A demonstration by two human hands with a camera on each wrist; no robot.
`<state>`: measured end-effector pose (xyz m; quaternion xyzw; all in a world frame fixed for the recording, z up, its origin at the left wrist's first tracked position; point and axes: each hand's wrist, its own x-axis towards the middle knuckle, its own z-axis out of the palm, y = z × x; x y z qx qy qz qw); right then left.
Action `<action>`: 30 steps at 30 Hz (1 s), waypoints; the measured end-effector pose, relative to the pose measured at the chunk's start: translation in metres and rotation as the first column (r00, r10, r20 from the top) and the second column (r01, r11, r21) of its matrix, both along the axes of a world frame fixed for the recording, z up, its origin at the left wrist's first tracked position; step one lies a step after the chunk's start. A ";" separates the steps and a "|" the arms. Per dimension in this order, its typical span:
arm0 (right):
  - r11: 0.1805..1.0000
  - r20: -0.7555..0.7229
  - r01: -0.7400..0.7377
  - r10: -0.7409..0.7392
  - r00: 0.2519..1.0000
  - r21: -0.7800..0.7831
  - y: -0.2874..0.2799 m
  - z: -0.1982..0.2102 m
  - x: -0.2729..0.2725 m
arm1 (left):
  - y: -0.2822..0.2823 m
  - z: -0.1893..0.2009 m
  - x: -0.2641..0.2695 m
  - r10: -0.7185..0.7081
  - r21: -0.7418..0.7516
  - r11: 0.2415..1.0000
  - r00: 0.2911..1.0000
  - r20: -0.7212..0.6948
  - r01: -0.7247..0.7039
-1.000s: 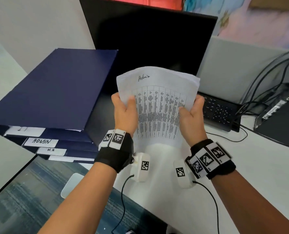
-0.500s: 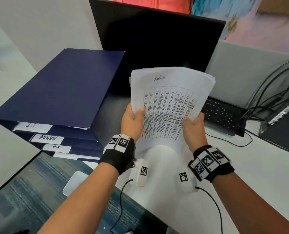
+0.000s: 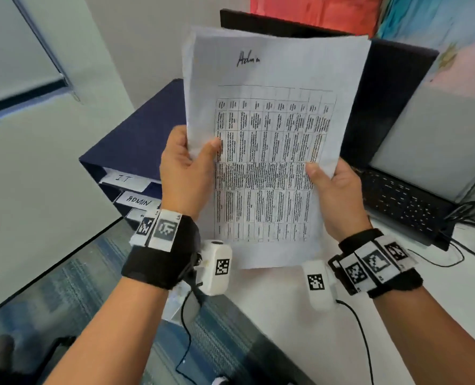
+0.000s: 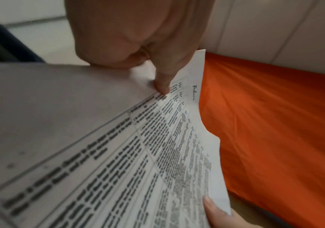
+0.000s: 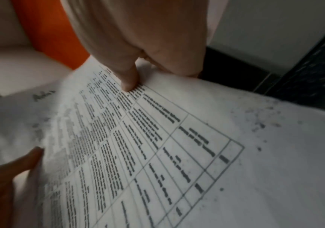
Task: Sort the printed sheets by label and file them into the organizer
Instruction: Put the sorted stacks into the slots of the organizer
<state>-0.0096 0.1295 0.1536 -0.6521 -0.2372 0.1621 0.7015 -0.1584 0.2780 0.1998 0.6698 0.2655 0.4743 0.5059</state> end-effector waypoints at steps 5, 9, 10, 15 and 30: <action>0.978 0.010 -0.209 0.209 0.978 -0.031 0.030 0.001 -0.056 | 0.023 -0.012 -0.057 0.240 -0.033 0.971 0.969 0.058 -0.239; 0.949 -0.047 -0.304 0.301 0.952 -0.081 0.049 -0.011 -0.099 | 0.035 -0.034 -0.109 0.375 -0.007 0.927 0.927 0.027 -0.375; 0.940 -0.055 -0.327 0.323 0.945 -0.094 0.052 -0.015 -0.109 | 0.038 -0.042 -0.121 0.415 0.031 0.910 0.910 -0.024 -0.414; 0.889 -0.125 -0.408 0.390 0.912 -0.208 0.056 -0.062 -0.157 | 0.042 -0.094 -0.175 0.414 0.026 0.907 0.880 -0.234 -0.420; 0.752 -0.395 -0.499 0.340 0.854 -0.431 0.037 -0.158 -0.208 | 0.036 -0.190 -0.229 0.264 -0.245 0.877 0.841 -0.472 -0.413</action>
